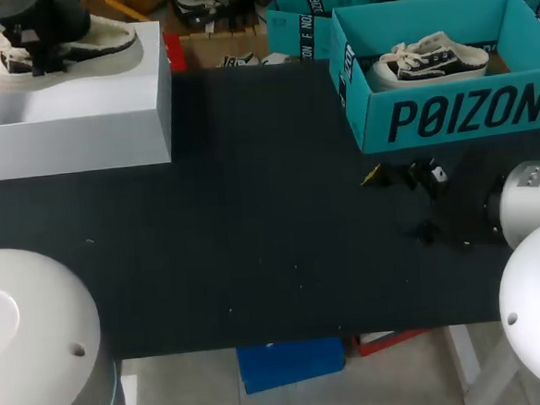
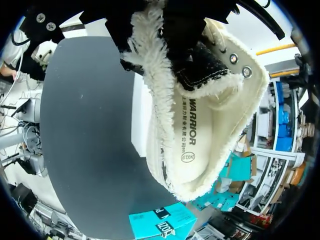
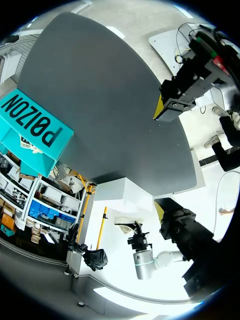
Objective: Take the shoe out of the shoebox, open the shoe tongue, remove and reinsert the insole, then place the shoe into the shoebox
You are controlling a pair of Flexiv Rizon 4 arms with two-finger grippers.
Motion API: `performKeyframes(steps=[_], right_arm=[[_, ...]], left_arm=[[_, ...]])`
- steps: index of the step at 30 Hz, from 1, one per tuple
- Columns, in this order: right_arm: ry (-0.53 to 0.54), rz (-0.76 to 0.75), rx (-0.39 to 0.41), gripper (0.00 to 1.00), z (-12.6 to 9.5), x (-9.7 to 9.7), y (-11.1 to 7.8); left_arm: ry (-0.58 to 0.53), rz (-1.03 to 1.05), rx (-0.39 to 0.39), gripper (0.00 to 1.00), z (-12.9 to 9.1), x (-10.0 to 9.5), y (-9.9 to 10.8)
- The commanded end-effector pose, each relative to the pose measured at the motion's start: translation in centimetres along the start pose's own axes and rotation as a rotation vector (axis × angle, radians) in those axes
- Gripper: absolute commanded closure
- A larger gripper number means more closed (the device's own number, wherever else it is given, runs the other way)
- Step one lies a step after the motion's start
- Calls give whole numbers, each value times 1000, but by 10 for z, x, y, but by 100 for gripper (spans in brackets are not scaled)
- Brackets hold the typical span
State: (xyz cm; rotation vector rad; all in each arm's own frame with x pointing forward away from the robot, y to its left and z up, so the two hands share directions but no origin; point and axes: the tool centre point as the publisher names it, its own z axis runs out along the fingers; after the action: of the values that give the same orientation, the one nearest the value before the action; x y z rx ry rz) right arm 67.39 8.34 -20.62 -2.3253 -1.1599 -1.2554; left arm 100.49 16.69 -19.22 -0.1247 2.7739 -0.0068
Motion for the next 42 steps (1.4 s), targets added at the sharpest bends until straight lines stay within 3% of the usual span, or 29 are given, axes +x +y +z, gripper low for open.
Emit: performKeyframes(steps=[1,9,22,42], right_arm=[[14,14,36,0,-6,-7,1],[14,14,36,0,-6,-7,1],[14,14,36,0,-6,-7,1],[14,14,36,0,-6,-7,1]], left_arm=[[10,-5,32,100,24,-10,27],[57,-15,34,100,70,-21,48],[96,25,35,100,109,-28,38],[185,49,22,100,155,3,35]])
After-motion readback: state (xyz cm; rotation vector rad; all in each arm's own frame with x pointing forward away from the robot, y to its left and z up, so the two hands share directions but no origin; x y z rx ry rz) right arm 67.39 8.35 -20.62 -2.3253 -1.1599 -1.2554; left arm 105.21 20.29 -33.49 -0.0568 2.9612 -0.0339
